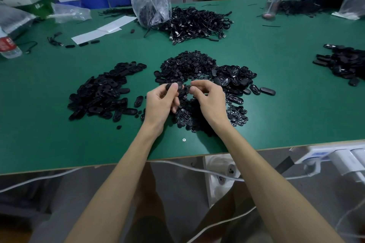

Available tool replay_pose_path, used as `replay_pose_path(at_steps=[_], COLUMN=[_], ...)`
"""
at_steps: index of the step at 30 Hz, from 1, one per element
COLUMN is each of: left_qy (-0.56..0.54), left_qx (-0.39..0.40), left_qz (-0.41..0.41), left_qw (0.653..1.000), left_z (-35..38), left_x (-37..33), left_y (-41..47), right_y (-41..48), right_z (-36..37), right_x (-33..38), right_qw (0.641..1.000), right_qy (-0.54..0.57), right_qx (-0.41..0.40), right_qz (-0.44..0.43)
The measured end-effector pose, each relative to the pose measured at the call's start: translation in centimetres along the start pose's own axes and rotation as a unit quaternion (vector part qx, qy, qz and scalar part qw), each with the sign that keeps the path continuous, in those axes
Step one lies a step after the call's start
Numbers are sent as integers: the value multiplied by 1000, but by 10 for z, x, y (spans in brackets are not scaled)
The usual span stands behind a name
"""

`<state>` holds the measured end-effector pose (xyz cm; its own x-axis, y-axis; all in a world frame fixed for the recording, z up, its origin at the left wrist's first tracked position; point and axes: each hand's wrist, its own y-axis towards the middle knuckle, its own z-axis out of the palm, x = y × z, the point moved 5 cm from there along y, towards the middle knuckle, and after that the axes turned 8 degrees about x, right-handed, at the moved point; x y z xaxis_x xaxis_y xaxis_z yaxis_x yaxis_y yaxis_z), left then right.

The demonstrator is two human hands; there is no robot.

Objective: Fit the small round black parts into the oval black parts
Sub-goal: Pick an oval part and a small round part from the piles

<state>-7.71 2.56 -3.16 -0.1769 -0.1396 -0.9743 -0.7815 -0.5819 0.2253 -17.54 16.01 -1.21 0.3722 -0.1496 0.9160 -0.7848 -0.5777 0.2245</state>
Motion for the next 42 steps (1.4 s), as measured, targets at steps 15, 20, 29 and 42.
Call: replay_pose_path(at_steps=[15,20,29,42], left_qy=[-24,27,54,35], left_qx=[-3,1,-15,9], left_qz=[-7,15,34,59], left_qw=[1000,1000,998,998], left_z=[1,1,0,4], left_x=[-1,-2,-5,-13], left_y=[-1,-1,-3,-6], right_y=[-1,0,1,3], right_z=[-3,-4,-4,-6], right_x=[-4,-5,-8,-15], right_qw=[998,998,998,986], right_qy=[52,57,67,167], right_qx=[-10,-6,-5,-8], right_qz=[17,16,15,10])
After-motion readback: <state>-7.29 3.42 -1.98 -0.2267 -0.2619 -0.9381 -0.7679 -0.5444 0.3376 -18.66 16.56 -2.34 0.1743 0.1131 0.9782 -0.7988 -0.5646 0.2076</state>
